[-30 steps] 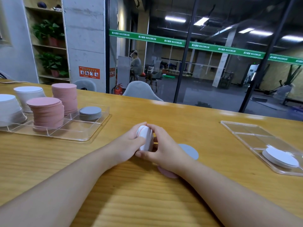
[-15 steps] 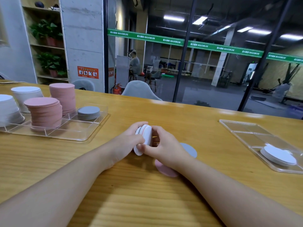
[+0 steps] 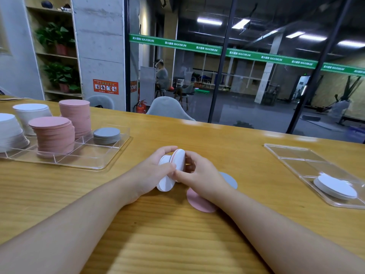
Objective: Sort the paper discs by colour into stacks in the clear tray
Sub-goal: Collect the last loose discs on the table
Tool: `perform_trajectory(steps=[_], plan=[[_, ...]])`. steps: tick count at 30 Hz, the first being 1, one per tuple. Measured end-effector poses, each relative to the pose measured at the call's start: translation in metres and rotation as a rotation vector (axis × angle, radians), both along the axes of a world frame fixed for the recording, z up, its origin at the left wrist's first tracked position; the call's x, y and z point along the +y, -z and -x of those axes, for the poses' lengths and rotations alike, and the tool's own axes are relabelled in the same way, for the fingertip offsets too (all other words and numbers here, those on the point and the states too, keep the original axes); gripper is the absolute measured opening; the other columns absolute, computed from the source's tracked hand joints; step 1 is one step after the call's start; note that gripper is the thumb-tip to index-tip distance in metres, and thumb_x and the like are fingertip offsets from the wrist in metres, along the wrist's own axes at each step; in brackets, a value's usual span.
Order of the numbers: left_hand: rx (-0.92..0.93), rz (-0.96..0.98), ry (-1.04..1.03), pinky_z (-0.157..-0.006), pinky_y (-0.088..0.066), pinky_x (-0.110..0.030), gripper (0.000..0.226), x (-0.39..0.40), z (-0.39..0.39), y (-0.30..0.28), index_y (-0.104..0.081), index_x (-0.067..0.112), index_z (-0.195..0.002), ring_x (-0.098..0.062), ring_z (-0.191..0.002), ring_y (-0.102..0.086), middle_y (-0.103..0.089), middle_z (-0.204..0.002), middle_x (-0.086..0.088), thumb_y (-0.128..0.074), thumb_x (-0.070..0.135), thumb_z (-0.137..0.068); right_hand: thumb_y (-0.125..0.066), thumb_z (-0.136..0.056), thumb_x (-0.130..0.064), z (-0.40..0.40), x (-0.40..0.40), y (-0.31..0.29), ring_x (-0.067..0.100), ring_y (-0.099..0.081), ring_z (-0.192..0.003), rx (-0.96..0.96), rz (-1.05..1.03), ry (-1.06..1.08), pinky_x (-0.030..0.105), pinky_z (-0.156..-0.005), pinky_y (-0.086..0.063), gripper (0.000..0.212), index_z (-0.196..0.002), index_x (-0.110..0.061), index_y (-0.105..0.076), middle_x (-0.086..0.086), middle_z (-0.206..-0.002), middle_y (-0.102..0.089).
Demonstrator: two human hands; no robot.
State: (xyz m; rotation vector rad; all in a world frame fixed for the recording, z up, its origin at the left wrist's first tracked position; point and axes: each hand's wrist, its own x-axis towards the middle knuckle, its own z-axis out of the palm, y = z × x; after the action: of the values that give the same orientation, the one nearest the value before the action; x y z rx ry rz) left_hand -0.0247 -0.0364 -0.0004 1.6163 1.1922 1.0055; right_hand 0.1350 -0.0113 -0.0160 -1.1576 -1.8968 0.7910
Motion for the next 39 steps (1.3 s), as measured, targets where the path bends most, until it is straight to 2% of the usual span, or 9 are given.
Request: perform_trajectory(steps=[5, 12, 15, 19, 26, 29, 32, 36, 39], plan=[[-0.118, 0.026, 0.030, -0.089, -0.050, -0.030, 0.026, 0.000, -0.001, 0.001, -0.056, 0.035, -0.119, -0.014, -0.098, -0.066, -0.068, -0.111, -0.002, -0.049, 0.022, -0.097, -0.067, -0.062, -0.056, 0.000, 0.001, -0.002, 0.007, -0.067, -0.093, 0.070, 0.038, -0.030, 0.037, -0.086, -0.055, 0.050, -0.107, -0.033, -0.061, -0.010, -0.102, -0.069], [-0.231, 0.068, 0.109, -0.073, -0.052, -0.019, 0.026, -0.001, 0.001, -0.001, -0.059, 0.030, -0.117, -0.010, -0.093, -0.068, -0.072, -0.106, 0.002, -0.047, 0.019, -0.097, -0.069, -0.081, -0.029, -0.003, -0.002, -0.005, 0.007, -0.066, -0.096, 0.124, 0.085, -0.097, 0.030, -0.085, -0.055, 0.033, -0.112, -0.026, -0.060, -0.006, -0.109, -0.068], [-0.242, 0.068, 0.108, -0.078, -0.051, -0.020, 0.030, 0.000, 0.000, -0.001, -0.055, 0.031, -0.123, -0.011, -0.096, -0.067, -0.071, -0.108, 0.002, -0.047, 0.020, -0.097, -0.067, -0.086, -0.020, -0.004, -0.002, -0.005, 0.012, -0.067, -0.097, 0.167, 0.098, -0.122, 0.028, -0.083, -0.055, 0.030, -0.116, -0.019, -0.060, -0.001, -0.110, -0.068], [-0.235, 0.035, 0.130, -0.090, -0.048, -0.023, 0.035, 0.001, -0.001, 0.001, -0.048, 0.035, -0.130, -0.010, -0.105, -0.064, -0.068, -0.115, 0.002, -0.044, 0.021, -0.098, -0.068, -0.085, -0.021, -0.004, 0.000, -0.005, 0.012, -0.066, -0.098, 0.188, 0.091, -0.134, 0.027, -0.082, -0.054, 0.027, -0.111, -0.022, -0.061, 0.000, -0.109, -0.069], [-0.116, -0.086, 0.082, -0.102, -0.042, -0.031, 0.039, 0.005, -0.001, 0.006, -0.051, 0.040, -0.124, -0.010, -0.114, -0.058, -0.065, -0.120, 0.003, -0.040, 0.012, -0.098, -0.065, -0.075, -0.033, -0.005, 0.003, -0.004, 0.009, -0.065, -0.101, 0.215, 0.096, -0.122, 0.023, -0.081, -0.051, 0.045, -0.116, -0.015, -0.061, -0.001, -0.108, -0.070], [-0.049, -0.136, 0.035, -0.095, -0.044, -0.022, 0.039, 0.004, -0.005, 0.006, -0.054, 0.039, -0.119, -0.004, -0.111, -0.057, -0.062, -0.121, 0.009, -0.045, 0.018, -0.088, -0.065, -0.073, -0.035, -0.006, 0.004, -0.004, 0.011, -0.066, -0.101, 0.235, 0.112, -0.119, 0.025, -0.086, -0.052, 0.048, -0.116, -0.015, -0.061, 0.001, -0.107, -0.070], [0.000, -0.168, -0.014, -0.095, -0.045, -0.027, 0.042, 0.005, -0.006, 0.008, -0.051, 0.041, -0.117, -0.005, -0.107, -0.057, -0.061, -0.117, 0.010, -0.044, 0.030, -0.077, -0.069, -0.068, -0.043, -0.007, 0.005, -0.006, 0.014, -0.066, -0.101, 0.228, 0.134, -0.111, 0.032, -0.091, -0.051, 0.054, -0.115, -0.017, -0.062, 0.002, -0.106, -0.071], [0.087, -0.208, -0.005, -0.093, -0.046, -0.028, 0.027, 0.005, -0.009, 0.012, -0.043, 0.045, -0.119, -0.003, -0.100, -0.059, -0.060, -0.111, 0.017, -0.046, 0.036, -0.093, -0.065, -0.081, -0.034, -0.013, 0.003, -0.012, 0.022, -0.065, -0.105, 0.212, 0.191, -0.163, 0.044, -0.099, -0.047, 0.033, -0.111, -0.019, -0.065, 0.007, -0.110, -0.070], [0.100, -0.215, 0.039, -0.099, -0.041, -0.026, 0.034, 0.005, -0.011, 0.012, -0.037, 0.039, -0.130, 0.000, -0.111, -0.053, -0.051, -0.127, 0.017, -0.042, 0.034, -0.097, -0.063, -0.088, -0.024, -0.015, 0.001, -0.013, 0.026, -0.065, -0.105, 0.252, 0.220, -0.172, 0.044, -0.099, -0.047, 0.028, -0.113, -0.012, -0.063, 0.013, -0.111, -0.069]])
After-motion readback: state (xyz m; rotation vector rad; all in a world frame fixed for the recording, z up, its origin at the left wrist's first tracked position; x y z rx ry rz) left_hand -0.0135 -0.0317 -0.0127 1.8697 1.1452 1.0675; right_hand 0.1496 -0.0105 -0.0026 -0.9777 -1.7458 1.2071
